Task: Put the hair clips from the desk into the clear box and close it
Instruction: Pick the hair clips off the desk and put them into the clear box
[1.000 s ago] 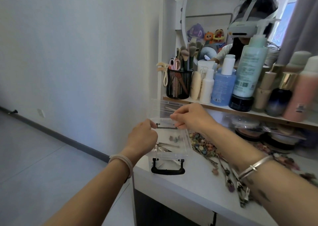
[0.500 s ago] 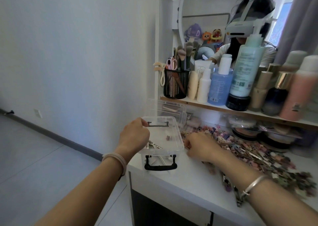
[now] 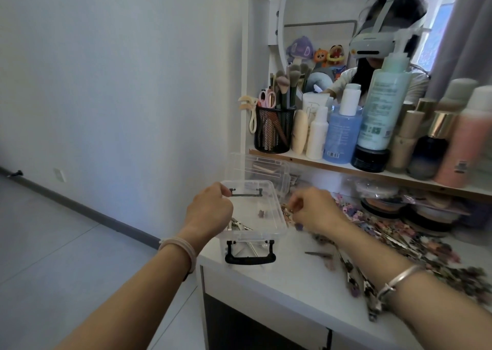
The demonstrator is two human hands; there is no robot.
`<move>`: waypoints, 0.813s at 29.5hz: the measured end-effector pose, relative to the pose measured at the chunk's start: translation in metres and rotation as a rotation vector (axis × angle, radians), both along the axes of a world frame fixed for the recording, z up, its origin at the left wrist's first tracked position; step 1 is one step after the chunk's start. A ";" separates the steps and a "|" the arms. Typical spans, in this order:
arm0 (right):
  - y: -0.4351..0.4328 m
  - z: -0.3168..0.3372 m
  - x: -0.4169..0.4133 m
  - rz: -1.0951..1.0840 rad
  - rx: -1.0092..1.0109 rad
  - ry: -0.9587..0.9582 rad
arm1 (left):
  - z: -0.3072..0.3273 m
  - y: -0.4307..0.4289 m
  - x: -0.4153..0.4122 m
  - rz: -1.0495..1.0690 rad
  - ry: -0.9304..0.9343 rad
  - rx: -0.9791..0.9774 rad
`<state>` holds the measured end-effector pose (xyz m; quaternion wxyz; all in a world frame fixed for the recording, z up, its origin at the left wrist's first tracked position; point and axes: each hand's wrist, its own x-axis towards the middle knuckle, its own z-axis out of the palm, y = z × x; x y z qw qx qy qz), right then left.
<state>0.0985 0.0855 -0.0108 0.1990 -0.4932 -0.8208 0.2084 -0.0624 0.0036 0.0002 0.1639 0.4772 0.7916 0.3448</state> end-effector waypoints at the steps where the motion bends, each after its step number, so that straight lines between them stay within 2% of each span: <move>1: 0.000 0.010 -0.002 -0.022 -0.034 0.129 | 0.000 0.000 0.000 -0.004 0.002 0.001; 4: -0.007 0.035 -0.010 0.069 -0.254 0.556 | 0.000 0.001 0.002 -0.013 0.006 0.004; 5: -0.011 0.039 -0.014 0.127 -0.315 0.603 | 0.001 0.002 0.003 -0.017 0.007 0.003; 8: -0.020 0.038 -0.022 0.221 -0.317 0.460 | 0.001 0.003 0.007 -0.019 0.008 0.003; 11: -0.015 0.037 -0.007 0.132 -0.290 0.468 | -0.001 0.004 0.010 -0.037 0.017 0.008; 13: -0.013 0.034 0.014 0.089 -0.222 0.329 | -0.002 0.003 0.014 -0.051 0.015 0.008; 17: -0.016 0.010 0.039 0.153 -0.107 -0.335 | -0.002 0.002 0.013 -0.035 0.014 0.005; 18: -0.016 0.003 0.040 0.152 -0.090 -0.429 | -0.002 0.002 0.013 -0.036 0.011 -0.001; 22: -0.017 -0.009 0.038 0.130 -0.034 -0.523 | -0.003 0.002 0.019 -0.059 0.005 -0.004; 24: -0.016 -0.006 0.032 0.090 0.062 -0.455 | -0.002 0.001 0.020 -0.062 0.007 -0.002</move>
